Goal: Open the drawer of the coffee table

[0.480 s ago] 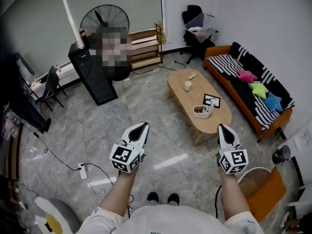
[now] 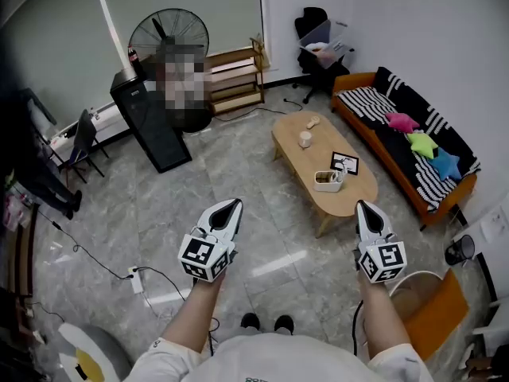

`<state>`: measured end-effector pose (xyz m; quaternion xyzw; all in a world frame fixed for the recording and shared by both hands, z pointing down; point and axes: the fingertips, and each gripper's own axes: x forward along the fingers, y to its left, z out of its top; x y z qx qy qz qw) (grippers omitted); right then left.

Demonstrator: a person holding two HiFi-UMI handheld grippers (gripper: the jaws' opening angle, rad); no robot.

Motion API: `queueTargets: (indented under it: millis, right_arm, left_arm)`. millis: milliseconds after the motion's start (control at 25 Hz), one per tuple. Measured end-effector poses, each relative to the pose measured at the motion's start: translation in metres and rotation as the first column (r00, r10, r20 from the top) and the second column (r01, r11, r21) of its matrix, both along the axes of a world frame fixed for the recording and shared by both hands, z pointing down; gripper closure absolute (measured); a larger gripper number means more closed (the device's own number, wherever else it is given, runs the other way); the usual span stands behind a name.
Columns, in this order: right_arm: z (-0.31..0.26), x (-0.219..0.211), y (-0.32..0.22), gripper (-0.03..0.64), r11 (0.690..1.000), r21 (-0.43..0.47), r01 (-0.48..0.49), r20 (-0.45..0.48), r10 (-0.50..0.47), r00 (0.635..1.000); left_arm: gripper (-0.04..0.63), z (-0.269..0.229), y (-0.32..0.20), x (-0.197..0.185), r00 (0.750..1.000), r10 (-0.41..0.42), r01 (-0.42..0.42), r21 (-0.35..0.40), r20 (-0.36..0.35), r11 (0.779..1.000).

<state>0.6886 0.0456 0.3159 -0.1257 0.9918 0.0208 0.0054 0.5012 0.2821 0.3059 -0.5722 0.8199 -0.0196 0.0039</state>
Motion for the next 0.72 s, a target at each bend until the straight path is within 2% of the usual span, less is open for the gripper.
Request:
queueTargets:
  millis: [160,280,360,720]
  right_arm:
    - [0.001,0.002,-0.001,0.614,1.0,-0.001,0.006,0.003,-0.006,1.0]
    - [-0.004,0.003,-0.01,0.61,1.0,-0.022,-0.019,0.073,0.021,0.997]
    - [-0.005,0.0,-0.021,0.032,0.996,-0.058,-0.066,0.108,0.072,0.992]
    - [0.011,-0.008,-0.023,0.026,0.997,-0.058,-0.051,0.057,0.055,0.997]
  left_arm:
    - [0.595,0.001,-0.001,0.001,1.0,-0.002,0.002,0.002,-0.002,1.0]
    - [0.597,0.003,-0.001,0.002,1.0,-0.004,0.004,0.002,-0.004,1.0]
    - [0.597,0.003,-0.001,0.002,1.0,-0.006,0.006,0.002,-0.005,1.0]
    - [0.597,0.008,-0.002,-0.002,1.0,-0.029,0.029,0.005,-0.012,1.0]
